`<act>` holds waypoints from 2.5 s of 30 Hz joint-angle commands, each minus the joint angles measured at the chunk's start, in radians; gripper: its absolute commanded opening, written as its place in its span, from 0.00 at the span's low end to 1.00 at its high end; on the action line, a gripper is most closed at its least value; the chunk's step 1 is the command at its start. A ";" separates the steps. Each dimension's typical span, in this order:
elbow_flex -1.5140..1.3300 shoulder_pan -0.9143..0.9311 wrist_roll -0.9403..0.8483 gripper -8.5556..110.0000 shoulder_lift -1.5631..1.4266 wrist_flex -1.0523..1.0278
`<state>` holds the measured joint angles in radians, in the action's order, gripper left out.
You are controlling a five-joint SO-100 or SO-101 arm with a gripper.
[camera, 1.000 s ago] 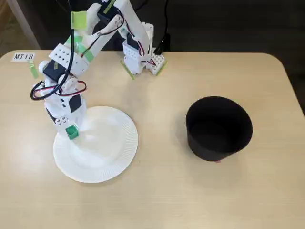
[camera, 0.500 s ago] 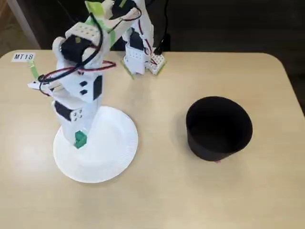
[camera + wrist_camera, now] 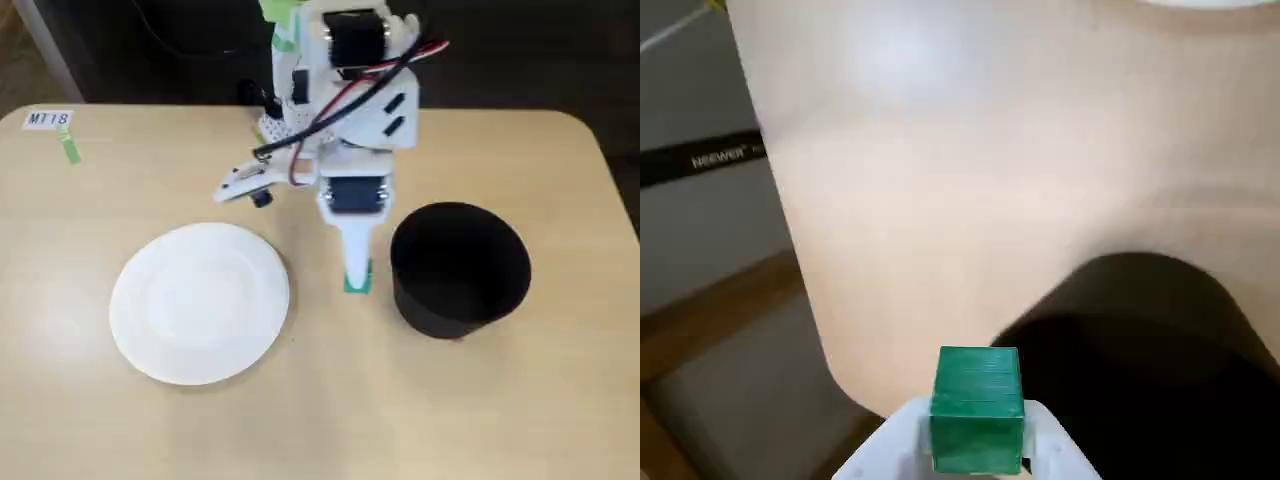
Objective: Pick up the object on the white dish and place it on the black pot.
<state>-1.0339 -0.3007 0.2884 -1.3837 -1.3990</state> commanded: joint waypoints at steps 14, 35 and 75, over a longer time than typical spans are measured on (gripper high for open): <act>0.040 -0.276 -0.021 0.14 0.160 0.031; 0.051 -0.287 -0.176 0.37 0.368 0.031; -1.121 0.360 -0.215 0.07 -1.285 0.334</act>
<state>-2.0064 0.0337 0.0936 -2.5817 -1.1244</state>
